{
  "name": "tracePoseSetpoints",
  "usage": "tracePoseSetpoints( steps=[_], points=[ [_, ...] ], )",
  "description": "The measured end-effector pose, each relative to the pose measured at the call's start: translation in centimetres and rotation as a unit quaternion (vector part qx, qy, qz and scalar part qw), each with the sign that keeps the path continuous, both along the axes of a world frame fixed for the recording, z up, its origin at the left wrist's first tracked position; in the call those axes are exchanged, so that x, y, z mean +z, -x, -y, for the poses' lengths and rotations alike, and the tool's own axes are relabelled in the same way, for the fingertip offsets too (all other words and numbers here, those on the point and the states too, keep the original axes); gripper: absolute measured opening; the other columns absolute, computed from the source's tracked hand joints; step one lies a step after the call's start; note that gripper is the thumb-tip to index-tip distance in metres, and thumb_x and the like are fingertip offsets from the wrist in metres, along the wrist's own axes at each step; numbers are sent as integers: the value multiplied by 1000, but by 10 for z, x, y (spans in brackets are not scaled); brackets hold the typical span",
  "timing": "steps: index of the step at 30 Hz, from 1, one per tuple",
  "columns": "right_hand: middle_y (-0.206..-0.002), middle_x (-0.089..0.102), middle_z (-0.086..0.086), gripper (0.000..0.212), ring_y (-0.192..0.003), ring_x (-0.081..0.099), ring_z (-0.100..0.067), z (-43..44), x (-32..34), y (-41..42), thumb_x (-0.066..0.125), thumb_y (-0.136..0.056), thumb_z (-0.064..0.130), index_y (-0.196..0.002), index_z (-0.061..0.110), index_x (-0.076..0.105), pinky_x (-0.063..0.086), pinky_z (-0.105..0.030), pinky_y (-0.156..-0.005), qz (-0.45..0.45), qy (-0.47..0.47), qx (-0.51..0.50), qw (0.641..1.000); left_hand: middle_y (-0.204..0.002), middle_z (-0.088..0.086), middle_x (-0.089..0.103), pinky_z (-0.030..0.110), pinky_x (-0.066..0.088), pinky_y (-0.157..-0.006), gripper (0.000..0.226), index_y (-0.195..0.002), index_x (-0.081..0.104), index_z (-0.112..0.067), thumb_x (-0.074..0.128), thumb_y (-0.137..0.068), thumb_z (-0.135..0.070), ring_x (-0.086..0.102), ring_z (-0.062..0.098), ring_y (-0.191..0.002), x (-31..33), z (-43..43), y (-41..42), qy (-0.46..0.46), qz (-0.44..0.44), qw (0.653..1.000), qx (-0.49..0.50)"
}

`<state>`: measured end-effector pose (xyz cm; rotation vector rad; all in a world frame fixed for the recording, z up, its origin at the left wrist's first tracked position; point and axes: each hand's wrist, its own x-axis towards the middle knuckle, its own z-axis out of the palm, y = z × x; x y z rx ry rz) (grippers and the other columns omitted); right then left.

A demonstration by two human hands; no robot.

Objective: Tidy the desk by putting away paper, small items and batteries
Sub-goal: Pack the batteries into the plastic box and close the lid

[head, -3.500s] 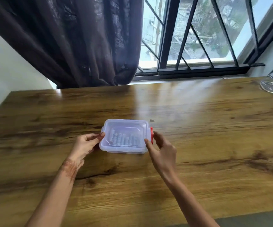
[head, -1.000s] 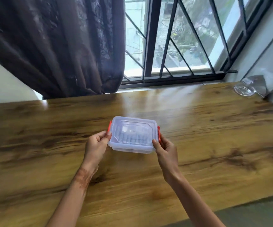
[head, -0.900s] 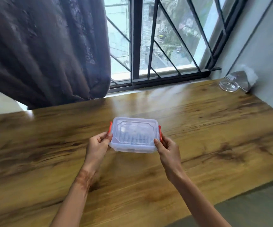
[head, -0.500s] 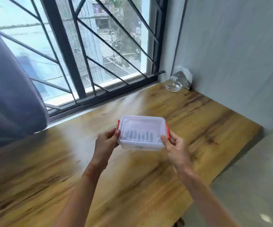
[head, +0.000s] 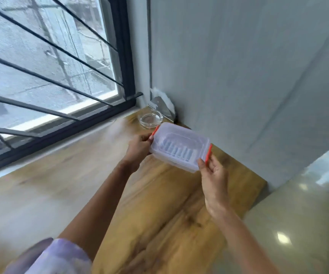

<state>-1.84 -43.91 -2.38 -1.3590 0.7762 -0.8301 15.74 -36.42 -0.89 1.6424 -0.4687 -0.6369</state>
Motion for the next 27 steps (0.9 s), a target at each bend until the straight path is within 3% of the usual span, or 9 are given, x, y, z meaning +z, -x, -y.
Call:
tracePoseSetpoints(
  steps=[4, 8, 15, 18, 21, 27],
  points=[
    [-121, 62, 3, 40, -108, 59, -1, 39, -15, -9, 49, -94, 4, -133, 13, 46, 46, -12, -88, -5, -17, -5, 1000, -90, 2, 65, 34, 50, -80, 25, -94, 66, -19, 43, -96, -9, 57, 15, -83, -10, 56, -17, -24, 23, 999, -25],
    [-123, 60, 4, 44, -108, 58, 1, 62, -29, -25, 50, -93, 2, -134, 14, 42, 45, -12, -90, -12, -39, -1, 999, -82, 2, 63, 24, 45, -69, 27, -97, 66, -11, 39, -97, -10, 54, 14, -76, -25, 92, -39, -63, 38, 997, -31],
    [-131, 53, 0, 59, -118, 53, -6, 76, -47, -44, 51, -89, -7, -141, 12, 30, 43, -10, -93, -9, -84, 20, 996, -73, 7, 49, 33, 31, -68, 35, -69, 62, -12, 36, -93, -6, 40, 20, -72, -48, 119, -71, -111, 70, 991, -23],
    [-133, 53, -4, 63, -119, 53, -7, 81, -52, -49, 54, -87, -8, -142, 11, 29, 42, -14, -96, -10, -95, 15, 995, -71, 5, 44, 34, 29, -68, 32, -73, 62, -5, 36, -93, -6, 36, 19, -72, -55, 126, -74, -118, 65, 991, -17],
    [-133, 52, -4, 65, -119, 52, -7, 84, -53, -52, 55, -87, -7, -142, 12, 28, 41, -21, -101, -13, -97, 8, 995, -68, 3, 47, 33, 33, -68, 36, -67, 60, -13, 38, -95, -8, 39, 19, -72, -57, 131, -76, -117, 51, 992, -12],
    [-132, 51, -3, 67, -121, 50, -7, 87, -54, -57, 57, -86, -5, -143, 13, 27, 41, -26, -103, -25, -93, -11, 995, -75, 8, 52, 33, 36, -69, 32, -83, 65, -2, 39, -97, -13, 44, 20, -73, -59, 137, -79, -106, 50, 993, -14]
  ],
)
